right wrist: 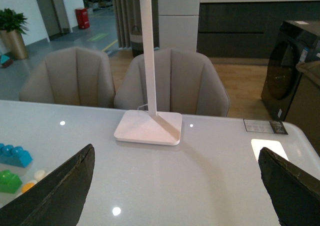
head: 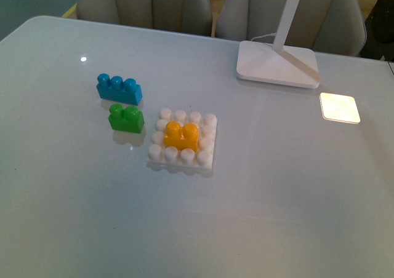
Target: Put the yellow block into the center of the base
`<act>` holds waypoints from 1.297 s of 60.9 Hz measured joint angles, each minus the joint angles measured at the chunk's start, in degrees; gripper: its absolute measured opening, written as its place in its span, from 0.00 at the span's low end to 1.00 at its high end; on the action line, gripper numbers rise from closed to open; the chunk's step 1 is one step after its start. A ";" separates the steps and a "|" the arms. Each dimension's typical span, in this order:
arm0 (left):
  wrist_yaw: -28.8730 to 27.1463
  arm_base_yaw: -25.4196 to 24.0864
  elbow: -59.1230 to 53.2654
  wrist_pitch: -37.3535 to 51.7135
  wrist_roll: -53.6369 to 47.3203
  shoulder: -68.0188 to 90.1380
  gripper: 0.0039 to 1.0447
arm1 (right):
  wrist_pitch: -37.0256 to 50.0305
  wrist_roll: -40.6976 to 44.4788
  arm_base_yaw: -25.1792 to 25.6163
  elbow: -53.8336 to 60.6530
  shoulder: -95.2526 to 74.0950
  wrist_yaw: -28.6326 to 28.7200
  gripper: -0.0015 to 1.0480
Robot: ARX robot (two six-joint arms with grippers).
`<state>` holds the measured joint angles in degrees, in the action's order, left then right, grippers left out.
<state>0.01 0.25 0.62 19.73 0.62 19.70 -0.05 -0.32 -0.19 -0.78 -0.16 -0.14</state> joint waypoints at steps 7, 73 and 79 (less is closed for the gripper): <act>0.00 0.00 0.00 -2.56 0.02 -2.58 0.03 | 0.00 0.00 0.00 0.00 0.00 0.00 0.92; 0.00 0.00 0.02 -19.65 0.00 -19.34 0.43 | 0.00 0.00 0.00 0.00 0.00 0.00 0.92; 0.00 0.00 0.02 -19.65 0.00 -19.34 0.60 | 0.00 0.00 0.00 0.00 0.00 0.00 0.92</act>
<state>0.01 0.25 0.64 0.08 0.62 0.36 -0.05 -0.32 -0.19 -0.78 -0.16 -0.14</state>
